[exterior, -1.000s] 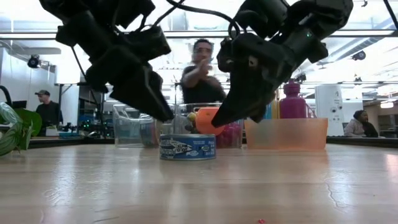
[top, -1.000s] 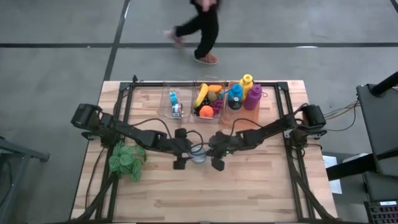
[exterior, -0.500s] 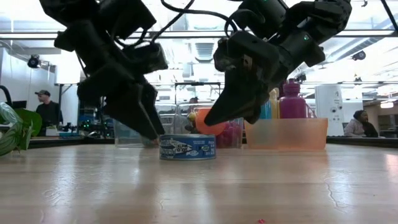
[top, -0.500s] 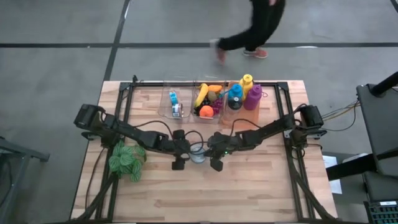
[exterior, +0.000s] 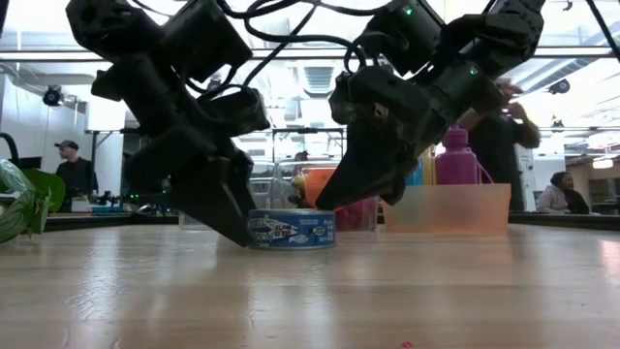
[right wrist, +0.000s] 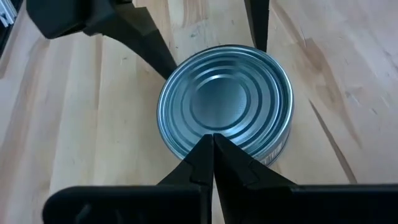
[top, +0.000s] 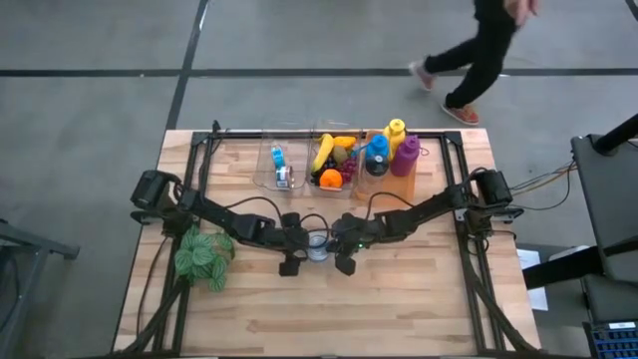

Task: Pick & Place Food Item
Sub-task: Put the blue tuna can into the left transparent bin

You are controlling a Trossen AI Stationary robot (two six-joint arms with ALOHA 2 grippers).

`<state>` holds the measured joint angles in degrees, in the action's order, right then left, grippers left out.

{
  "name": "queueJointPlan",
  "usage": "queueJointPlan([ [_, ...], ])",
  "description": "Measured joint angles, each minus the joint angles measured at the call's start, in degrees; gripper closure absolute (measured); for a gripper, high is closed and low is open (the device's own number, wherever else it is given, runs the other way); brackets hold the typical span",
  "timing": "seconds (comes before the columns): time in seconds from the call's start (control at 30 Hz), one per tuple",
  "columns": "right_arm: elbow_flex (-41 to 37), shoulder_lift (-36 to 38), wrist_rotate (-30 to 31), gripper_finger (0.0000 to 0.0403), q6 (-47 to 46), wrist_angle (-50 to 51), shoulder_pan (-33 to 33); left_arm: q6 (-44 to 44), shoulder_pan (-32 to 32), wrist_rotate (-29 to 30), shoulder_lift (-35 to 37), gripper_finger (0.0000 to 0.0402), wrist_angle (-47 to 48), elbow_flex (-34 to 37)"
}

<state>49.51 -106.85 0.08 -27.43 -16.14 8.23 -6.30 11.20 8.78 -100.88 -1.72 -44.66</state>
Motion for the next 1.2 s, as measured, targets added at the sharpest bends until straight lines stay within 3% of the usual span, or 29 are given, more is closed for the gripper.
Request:
queueJointPlan([
  [1.03, -0.5, 5.0, 1.5, 0.0395, 1.1, 5.0, 0.0, 0.5, -0.1, 0.2, 0.0, 0.0080, -5.1, 0.0],
  [1.2, -0.3, 5.7, 2.2, 0.0395, -0.5, 9.9, 0.0, 0.5, -0.1, 0.2, 0.0, 0.0080, -4.9, 0.0],
])
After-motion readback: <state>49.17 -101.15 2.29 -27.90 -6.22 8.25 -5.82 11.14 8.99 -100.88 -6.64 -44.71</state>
